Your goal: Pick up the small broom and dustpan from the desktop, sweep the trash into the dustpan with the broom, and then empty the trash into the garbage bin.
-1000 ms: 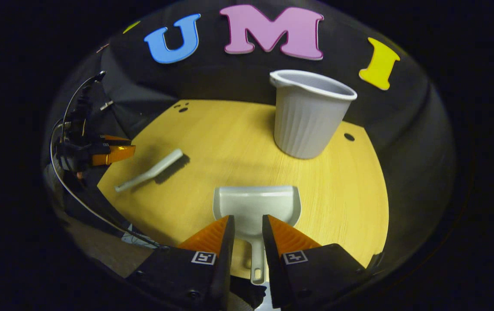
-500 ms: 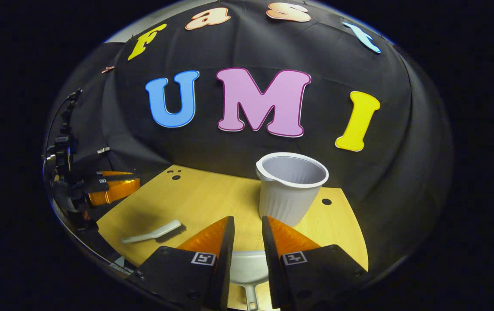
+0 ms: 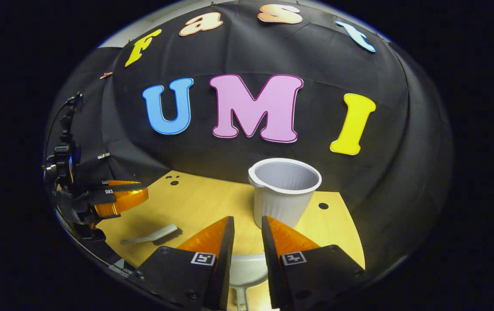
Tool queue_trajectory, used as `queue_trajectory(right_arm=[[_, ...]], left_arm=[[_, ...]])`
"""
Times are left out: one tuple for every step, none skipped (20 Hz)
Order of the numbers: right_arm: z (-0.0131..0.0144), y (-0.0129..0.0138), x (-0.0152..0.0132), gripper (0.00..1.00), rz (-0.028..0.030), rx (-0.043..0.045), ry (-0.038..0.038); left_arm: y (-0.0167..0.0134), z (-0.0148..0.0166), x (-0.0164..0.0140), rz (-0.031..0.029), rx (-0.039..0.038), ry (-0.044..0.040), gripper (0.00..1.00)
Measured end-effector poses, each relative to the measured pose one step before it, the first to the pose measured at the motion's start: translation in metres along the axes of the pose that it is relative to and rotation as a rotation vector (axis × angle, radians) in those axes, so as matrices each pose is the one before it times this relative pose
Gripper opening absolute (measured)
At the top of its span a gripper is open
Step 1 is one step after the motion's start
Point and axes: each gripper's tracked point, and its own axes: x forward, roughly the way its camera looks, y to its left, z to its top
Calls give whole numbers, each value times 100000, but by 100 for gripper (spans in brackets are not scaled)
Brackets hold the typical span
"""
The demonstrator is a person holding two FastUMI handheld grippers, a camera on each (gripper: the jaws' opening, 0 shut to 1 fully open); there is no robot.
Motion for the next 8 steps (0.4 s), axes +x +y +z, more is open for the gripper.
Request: queue_trajectory(right_arm=[[-182, -600, 59, 40, 775, -74, 227], [-172, -567, -13, 40, 740, 78, 167], [-84, -432, 232, 40, 1124, -216, -249], [-221, -462, 66, 40, 770, -289, 351], [-220, -409, 127, 40, 820, -429, -84], [-137, -365, 9, 40, 571, -556, -196], [-220, -197, -104, 40, 867, -148, 262], [-155, -77, -82, 40, 930, 260, 344]], left_arm=[[-142, 248, -18, 2202, 693, 8, 32], [-307, 27, 20, 1596, 422, -453, 32], [-436, 116, -19, 1207, -96, -80, 32], [-393, 27, -117, 847, -490, 211, 32], [-338, -190, 27, 815, -636, 301, 32], [-279, -20, -40, 696, -765, 191, 32], [-82, -113, 61, 1076, -701, 735, 39], [89, -25, -93, 1226, -551, 684, 24]])
